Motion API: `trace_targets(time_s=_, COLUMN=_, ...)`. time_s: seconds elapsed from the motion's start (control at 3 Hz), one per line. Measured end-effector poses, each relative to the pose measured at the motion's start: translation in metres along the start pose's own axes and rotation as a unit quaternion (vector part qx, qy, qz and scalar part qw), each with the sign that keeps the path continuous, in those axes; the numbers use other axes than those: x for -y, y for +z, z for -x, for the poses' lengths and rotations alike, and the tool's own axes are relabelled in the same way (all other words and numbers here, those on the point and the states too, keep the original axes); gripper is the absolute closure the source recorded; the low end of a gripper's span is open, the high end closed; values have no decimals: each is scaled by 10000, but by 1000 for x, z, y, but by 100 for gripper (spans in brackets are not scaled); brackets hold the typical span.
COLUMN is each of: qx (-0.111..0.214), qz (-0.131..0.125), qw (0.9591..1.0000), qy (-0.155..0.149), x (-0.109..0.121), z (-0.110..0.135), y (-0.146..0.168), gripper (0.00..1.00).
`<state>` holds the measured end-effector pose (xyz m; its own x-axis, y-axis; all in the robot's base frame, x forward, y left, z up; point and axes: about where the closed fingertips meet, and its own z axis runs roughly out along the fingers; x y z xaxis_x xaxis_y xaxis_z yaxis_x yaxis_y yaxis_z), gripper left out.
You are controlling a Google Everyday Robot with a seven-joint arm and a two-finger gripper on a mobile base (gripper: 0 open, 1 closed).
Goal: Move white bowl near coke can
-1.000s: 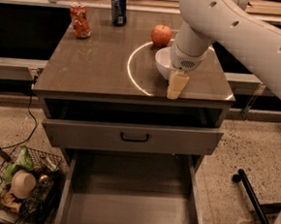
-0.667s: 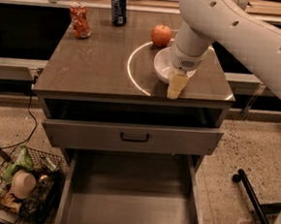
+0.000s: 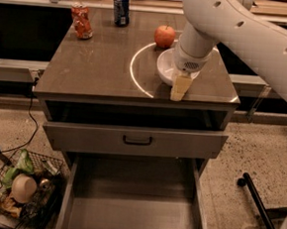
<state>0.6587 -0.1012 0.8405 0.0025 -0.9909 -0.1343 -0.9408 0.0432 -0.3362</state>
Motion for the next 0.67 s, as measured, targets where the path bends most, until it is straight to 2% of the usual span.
trace_targets(time_s=0.67, qx=0, qz=0, qw=10000, qy=0, x=0, z=0, y=0, gripper=100)
